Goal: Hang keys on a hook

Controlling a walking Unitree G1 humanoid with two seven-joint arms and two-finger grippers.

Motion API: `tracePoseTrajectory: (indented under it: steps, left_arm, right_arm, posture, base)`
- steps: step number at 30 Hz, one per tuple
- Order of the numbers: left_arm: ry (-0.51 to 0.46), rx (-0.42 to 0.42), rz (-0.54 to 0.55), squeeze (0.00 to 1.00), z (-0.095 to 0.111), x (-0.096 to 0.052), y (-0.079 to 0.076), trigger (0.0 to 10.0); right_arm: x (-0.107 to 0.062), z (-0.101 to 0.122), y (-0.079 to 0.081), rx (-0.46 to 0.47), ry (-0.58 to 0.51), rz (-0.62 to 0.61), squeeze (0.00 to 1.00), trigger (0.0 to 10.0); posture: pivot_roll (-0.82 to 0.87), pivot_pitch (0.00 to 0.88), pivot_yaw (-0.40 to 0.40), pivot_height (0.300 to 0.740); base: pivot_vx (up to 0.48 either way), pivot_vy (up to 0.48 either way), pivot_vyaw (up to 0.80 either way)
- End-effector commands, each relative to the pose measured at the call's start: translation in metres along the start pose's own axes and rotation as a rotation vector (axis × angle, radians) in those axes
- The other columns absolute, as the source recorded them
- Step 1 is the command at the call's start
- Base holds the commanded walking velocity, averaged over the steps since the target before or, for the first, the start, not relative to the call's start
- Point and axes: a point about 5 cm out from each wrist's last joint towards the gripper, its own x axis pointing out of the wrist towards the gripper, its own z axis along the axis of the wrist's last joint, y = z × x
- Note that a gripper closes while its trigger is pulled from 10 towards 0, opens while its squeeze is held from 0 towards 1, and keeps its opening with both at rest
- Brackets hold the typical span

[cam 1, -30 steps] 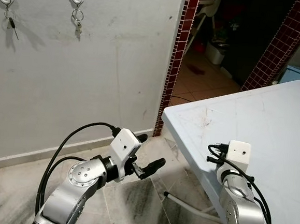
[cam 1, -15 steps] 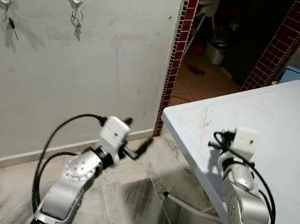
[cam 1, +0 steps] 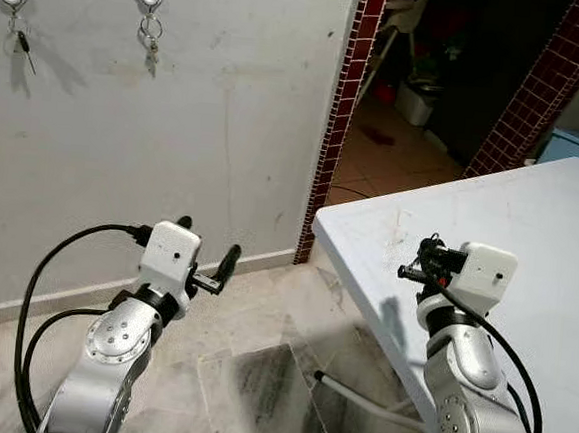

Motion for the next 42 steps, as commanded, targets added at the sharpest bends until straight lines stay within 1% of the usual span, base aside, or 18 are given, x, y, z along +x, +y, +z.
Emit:
tracePoseTrajectory:
  steps: [1, 6, 9, 12, 17, 22, 25, 33, 37, 42]
  left_arm:
    - [-0.019, 0.02, 0.009, 0.0, 0.005, 0.0, 0.001, 10.0]
    - [-0.024, 0.024, 0.007, 0.0, 0.008, 0.004, 0.002, 10.0]
    - [-0.023, 0.044, 0.008, 0.0, 0.008, 0.006, 0.003, 10.0]
    - [-0.022, 0.041, -0.001, 0.0, 0.008, 0.008, 0.004, 10.0]
    - [-0.021, 0.009, -0.011, 0.0, 0.01, 0.012, 0.008, 10.0]
    - [-0.005, -0.027, -0.019, 0.0, 0.008, 0.012, 0.004, 10.0]
    - [-0.003, -0.032, -0.022, 0.0, 0.008, 0.012, 0.003, 10.0]
    - [0.007, -0.054, -0.033, 0.0, 0.008, 0.014, 0.002, 10.0]
    - [0.008, -0.052, -0.036, 0.0, 0.008, 0.015, 0.001, 10.0]
    - [0.012, -0.063, -0.042, 0.0, 0.007, 0.016, 0.0, 10.0]
  right_arm:
    - [-0.002, 0.006, 0.005, -0.007, -0.02, 0.021, 0.0, 10.0]
    - [-0.003, 0.004, 0.008, -0.002, -0.016, 0.025, 0.0, 10.0]
    - [-0.003, 0.002, 0.008, 0.005, -0.011, 0.018, 0.0, 10.0]
    - [-0.003, 0.002, 0.01, 0.005, -0.011, 0.02, 0.0, 10.0]
    - [-0.003, 0.001, 0.011, -0.006, -0.008, 0.025, 0.0, 10.0]
    - [0.0, 0.001, 0.013, -0.006, -0.006, 0.028, 0.0, 10.0]
    - [0.001, 0.002, 0.013, -0.005, -0.009, 0.03, 0.0, 10.0]
    - [0.003, 0.004, 0.011, 0.007, -0.016, 0.016, 0.0, 10.0]
    - [0.003, 0.004, 0.011, 0.008, -0.016, 0.014, 0.0, 10.0]
    - [0.003, 0.004, 0.012, 0.005, -0.014, 0.014, 0.0, 10.0]
  posture:
    - [0.11, 0.0, -0.061, 0.74]
    - [0.11, 0.0, -0.05, 0.74]
    - [0.11, 0.0, -0.045, 0.74]
    - [0.11, 0.0, -0.042, 0.74]
    - [0.12, 0.0, -0.04, 0.74]
    - [0.12, 0.0, -0.04, 0.74]
    - [0.11, 0.0, -0.039, 0.74]
    - [0.11, 0.001, -0.037, 0.74]
    - [0.11, 0.001, -0.037, 0.74]
    - [0.11, 0.004, -0.038, 0.74]
  base:
    - [0.0, 0.0, 0.8]
    - [0.0, 0.0, 0.8]
    - [0.0, 0.0, 0.8]
    - [0.0, 0.0, 0.8]
    - [0.0, 0.0, 0.8]
    - [0.0, 0.0, 0.8]
    - [0.0, 0.0, 0.8]
    - [0.0, 0.0, 0.0]
    - [0.0, 0.0, 0.0]
    - [0.0, 0.37, 0.0]
